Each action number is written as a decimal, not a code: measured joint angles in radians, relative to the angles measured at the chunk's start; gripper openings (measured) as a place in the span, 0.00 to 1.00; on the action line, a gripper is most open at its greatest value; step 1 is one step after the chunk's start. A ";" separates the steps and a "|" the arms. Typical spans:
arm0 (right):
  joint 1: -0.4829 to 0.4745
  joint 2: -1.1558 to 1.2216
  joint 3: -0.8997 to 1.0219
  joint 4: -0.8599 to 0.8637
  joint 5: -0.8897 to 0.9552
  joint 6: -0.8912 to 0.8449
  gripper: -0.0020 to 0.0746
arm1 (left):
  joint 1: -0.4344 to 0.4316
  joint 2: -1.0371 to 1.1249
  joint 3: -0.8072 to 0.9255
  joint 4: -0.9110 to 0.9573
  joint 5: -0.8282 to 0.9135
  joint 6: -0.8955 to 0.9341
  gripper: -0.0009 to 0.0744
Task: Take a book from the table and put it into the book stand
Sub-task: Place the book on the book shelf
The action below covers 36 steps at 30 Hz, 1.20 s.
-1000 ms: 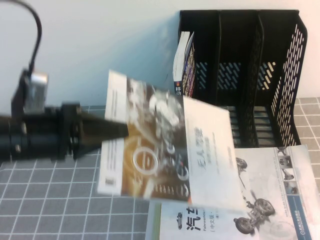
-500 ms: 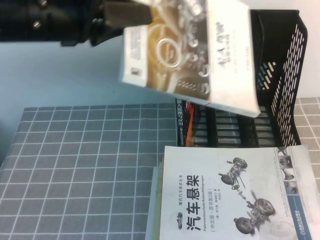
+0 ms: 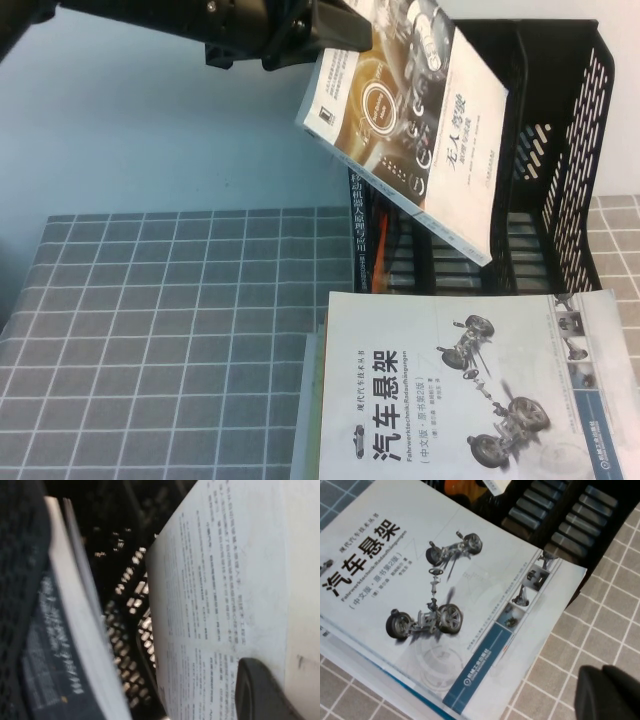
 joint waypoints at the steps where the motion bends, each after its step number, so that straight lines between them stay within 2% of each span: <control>1: 0.000 -0.005 0.000 0.000 0.001 0.001 0.02 | 0.002 0.015 -0.013 0.005 0.000 -0.010 0.15; 11: 0.000 -0.015 0.000 -0.017 0.007 0.001 0.02 | -0.002 0.100 -0.041 0.037 -0.020 -0.087 0.15; 17: 0.000 -0.015 0.000 -0.041 -0.022 0.001 0.02 | -0.053 0.119 -0.050 0.081 -0.094 -0.102 0.15; 27: 0.000 -0.015 0.000 -0.070 -0.037 0.001 0.02 | -0.146 0.121 -0.052 0.363 -0.135 -0.281 0.15; 36: 0.000 -0.015 0.000 -0.070 -0.043 0.001 0.02 | -0.157 0.121 -0.052 0.429 -0.112 -0.364 0.15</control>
